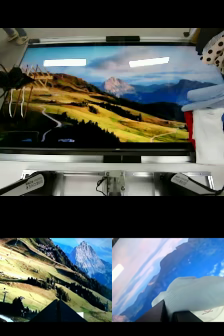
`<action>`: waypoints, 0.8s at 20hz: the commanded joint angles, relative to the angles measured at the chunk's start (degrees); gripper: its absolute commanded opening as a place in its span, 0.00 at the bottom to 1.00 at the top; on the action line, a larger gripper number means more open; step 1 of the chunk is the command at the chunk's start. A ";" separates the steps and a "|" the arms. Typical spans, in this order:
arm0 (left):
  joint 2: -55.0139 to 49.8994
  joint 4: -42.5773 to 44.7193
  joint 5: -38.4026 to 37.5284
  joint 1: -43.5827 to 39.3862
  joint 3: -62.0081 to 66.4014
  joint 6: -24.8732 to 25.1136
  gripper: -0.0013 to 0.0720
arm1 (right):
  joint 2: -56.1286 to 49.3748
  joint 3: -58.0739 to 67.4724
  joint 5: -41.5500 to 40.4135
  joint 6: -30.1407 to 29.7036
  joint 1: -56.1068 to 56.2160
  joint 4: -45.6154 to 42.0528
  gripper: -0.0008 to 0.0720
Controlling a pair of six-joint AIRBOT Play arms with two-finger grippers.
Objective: Fold the shirts.
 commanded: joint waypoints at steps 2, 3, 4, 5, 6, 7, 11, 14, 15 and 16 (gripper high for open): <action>0.00 0.04 0.76 0.00 0.00 0.02 0.07 | 1.36 0.07 6.99 3.93 -0.52 -3.87 0.10; 0.02 0.04 0.79 -0.02 0.00 0.02 0.07 | 1.84 0.07 11.74 4.52 -0.52 -8.02 0.10; 0.02 0.02 0.74 -0.02 0.00 0.02 0.07 | 2.19 0.07 16.79 4.81 -0.52 -12.24 0.10; 0.02 0.04 0.74 -0.02 0.00 0.02 0.07 | 2.36 0.07 22.47 4.68 -0.52 -17.75 0.10; 0.02 0.04 0.74 -0.02 0.00 0.04 0.07 | 2.56 0.07 27.45 3.41 -0.52 -23.54 0.10; 0.02 0.04 0.74 -0.02 0.00 0.07 0.07 | 2.75 0.04 30.69 2.47 -0.52 -29.51 0.10; 0.02 0.02 0.33 -0.02 0.00 0.74 0.07 | 4.26 -5.66 33.48 2.95 -3.15 -38.49 0.10; 0.02 0.02 0.13 -0.02 0.00 1.14 0.07 | 8.44 -18.47 31.76 2.95 -5.33 -44.06 0.10; 0.02 0.02 0.13 -0.02 0.00 1.16 0.07 | 9.66 -22.40 30.03 3.48 -6.32 -45.27 0.10; 0.02 0.02 0.13 -0.02 0.00 1.16 0.07 | 10.69 -26.03 27.50 4.94 -7.50 -45.31 0.10</action>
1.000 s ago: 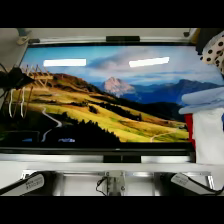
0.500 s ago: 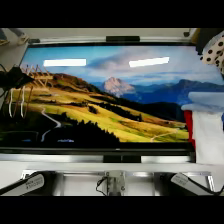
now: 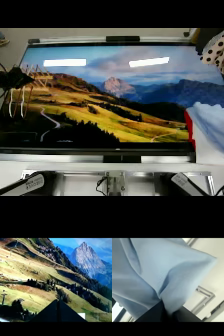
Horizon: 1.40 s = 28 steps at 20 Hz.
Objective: Fold the shirts.
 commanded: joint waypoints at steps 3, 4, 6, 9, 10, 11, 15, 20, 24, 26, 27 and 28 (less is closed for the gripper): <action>0.02 0.00 -0.07 -0.04 0.00 0.24 0.07 | 4.22 -18.60 -9.57 4.68 -4.39 -0.72 0.40; 0.02 0.00 0.04 -0.04 0.00 0.22 0.07 | 4.15 -20.44 -11.47 4.20 -4.39 0.83 0.83; 0.00 0.00 0.07 -0.04 0.00 0.22 0.07 | 4.26 -20.72 -13.44 2.60 -4.39 4.55 0.86; 0.02 0.00 0.07 -0.26 0.02 0.22 0.07 | 4.35 -13.94 -13.60 1.27 -4.37 6.27 0.85; 0.00 0.11 0.24 -0.81 0.02 0.46 0.07 | 4.35 -9.60 -14.29 -0.85 -3.87 7.41 0.85; 0.00 0.81 0.39 -1.92 0.09 2.16 0.06 | 4.35 -4.68 -16.55 -3.02 -2.36 8.90 0.85; -4.02 26.29 0.15 -15.04 6.97 -5.11 0.06 | 4.20 10.36 -36.70 -3.48 18.45 13.64 0.85; -16.20 52.09 -16.26 -34.12 19.47 -11.80 0.51 | -5.75 12.11 -28.17 12.61 50.51 10.05 0.85; -13.40 45.66 -15.80 -36.30 11.43 -17.46 0.93 | -13.31 12.09 -15.34 10.27 57.86 16.83 0.85; -10.54 42.38 -10.38 -35.43 4.85 -17.49 0.81 | -13.57 12.09 -16.61 10.10 59.41 14.36 0.85; -10.36 42.36 -10.19 -35.21 3.76 -17.49 0.81 | -13.55 12.11 -16.61 10.19 59.39 15.41 0.85; -10.47 42.36 -10.21 -35.15 3.52 -17.51 0.81 | -13.57 12.11 -16.70 10.16 59.34 16.81 0.85</action>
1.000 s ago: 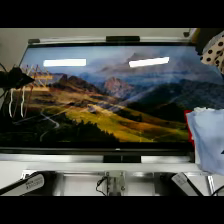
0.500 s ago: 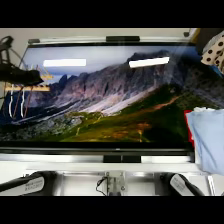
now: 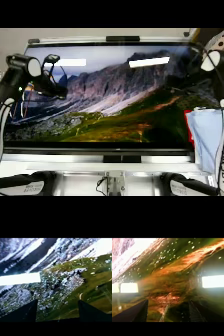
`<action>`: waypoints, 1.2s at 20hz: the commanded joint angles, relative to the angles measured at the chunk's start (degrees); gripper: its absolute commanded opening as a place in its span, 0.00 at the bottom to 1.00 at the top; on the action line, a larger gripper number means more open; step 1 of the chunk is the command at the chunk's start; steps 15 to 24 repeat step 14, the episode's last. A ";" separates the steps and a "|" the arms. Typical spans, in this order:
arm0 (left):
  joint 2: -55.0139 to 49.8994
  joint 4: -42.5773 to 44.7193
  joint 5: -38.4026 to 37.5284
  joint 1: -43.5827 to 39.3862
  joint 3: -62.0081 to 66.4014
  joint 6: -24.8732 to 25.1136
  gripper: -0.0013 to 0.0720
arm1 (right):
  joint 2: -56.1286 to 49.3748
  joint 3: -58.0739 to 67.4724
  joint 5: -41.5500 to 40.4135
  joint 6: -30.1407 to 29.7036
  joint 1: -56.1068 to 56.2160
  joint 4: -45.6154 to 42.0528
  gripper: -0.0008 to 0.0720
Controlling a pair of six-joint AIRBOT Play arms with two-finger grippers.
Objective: Fold the shirts.
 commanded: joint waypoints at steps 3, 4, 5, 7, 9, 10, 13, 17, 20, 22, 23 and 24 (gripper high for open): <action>1.07 -1.25 2.32 -0.39 -3.87 -1.31 0.81 | -1.40 0.17 2.03 0.44 2.60 2.25 0.85; 1.03 -1.22 2.34 -0.39 -3.87 -1.31 0.81 | -1.40 0.17 2.03 0.44 2.60 2.23 0.85; 0.98 -1.20 2.34 -0.39 -3.87 -1.29 0.81 | -1.40 0.17 2.05 0.44 2.60 2.25 0.85; 0.98 -1.20 2.32 -0.37 -3.87 -0.74 0.81 | -1.38 0.17 2.03 0.44 2.60 2.23 0.85; 1.01 -1.20 2.27 -0.35 -3.87 -0.20 0.81 | -1.40 0.17 2.03 0.44 2.60 2.23 0.85; 1.01 -1.20 2.25 -0.37 -3.87 -0.20 0.81 | -1.40 0.17 2.03 0.44 2.60 2.25 0.85; 1.01 -1.20 2.25 -0.37 -3.87 -0.22 0.81 | -1.40 0.17 2.03 0.44 2.60 2.25 0.85; 1.01 -1.20 2.27 -0.37 -3.87 -0.22 0.81 | -1.40 0.17 2.03 0.44 2.60 2.25 0.85; 1.01 -1.20 2.27 -0.37 -3.87 -0.22 0.81 | -1.40 0.17 2.03 0.44 2.60 2.25 0.85; 1.01 -1.20 2.27 -0.37 -3.87 -0.22 0.81 | -1.40 0.17 2.03 0.44 2.60 2.25 0.85; 1.01 -1.20 2.27 -0.37 -3.87 -0.22 0.81 | -1.40 0.17 2.03 0.44 2.60 2.25 0.85; 1.01 -1.20 2.27 -0.37 -3.87 -0.22 0.81 | -1.40 0.17 2.03 0.44 2.60 2.25 0.85</action>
